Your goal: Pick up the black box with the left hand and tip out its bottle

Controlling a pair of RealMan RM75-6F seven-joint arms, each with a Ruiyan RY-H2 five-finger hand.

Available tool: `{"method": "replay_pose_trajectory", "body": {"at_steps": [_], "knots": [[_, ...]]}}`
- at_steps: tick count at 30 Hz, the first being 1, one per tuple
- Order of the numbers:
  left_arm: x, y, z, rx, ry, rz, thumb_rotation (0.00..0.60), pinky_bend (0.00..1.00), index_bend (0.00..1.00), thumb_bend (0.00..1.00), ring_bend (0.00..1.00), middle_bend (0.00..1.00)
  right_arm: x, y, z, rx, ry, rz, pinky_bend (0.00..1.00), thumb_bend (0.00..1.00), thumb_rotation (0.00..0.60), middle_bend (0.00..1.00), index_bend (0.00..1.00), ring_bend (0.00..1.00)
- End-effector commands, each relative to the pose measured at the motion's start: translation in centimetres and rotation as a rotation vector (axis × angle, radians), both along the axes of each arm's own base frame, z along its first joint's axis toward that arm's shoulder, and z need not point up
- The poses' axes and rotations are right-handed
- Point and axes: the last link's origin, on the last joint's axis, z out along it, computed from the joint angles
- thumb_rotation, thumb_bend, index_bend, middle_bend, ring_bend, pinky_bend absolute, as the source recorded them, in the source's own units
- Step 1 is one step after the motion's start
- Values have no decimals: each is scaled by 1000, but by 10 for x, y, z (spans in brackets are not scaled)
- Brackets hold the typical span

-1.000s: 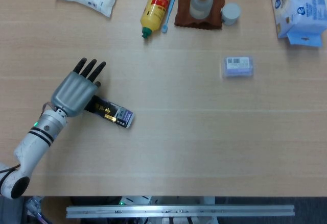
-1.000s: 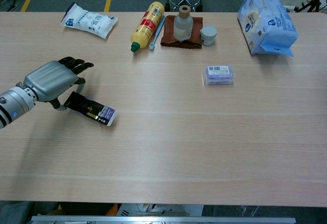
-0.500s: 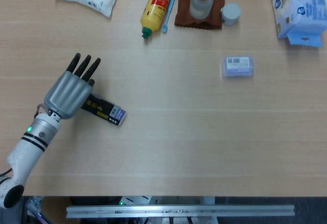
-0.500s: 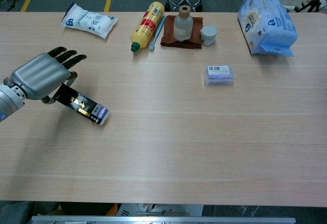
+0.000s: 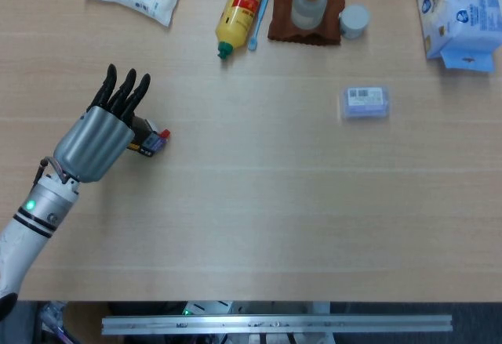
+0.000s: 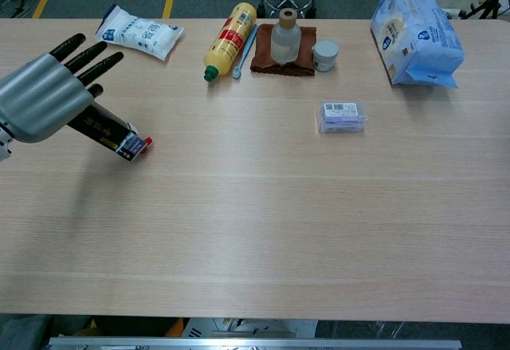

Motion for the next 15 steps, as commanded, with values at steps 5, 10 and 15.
{"method": "replay_pose_trajectory", "body": {"at_steps": [5,10,15], "knots": [[0,2,6,62,93,-128,600,147,607,31,0,0,0,0,0,-1,0,1,158,207,600,95,104,30],[6,6,13,102,127,-211,600,158,609,31,0,0,1,0,0,-3,0,3,159,206,600,95,104,30],[9,7,19,132,129,-229,600,161,609,30,0,0,0,1,0,-2,-1,1,159,207,600,96,104,30]]}}
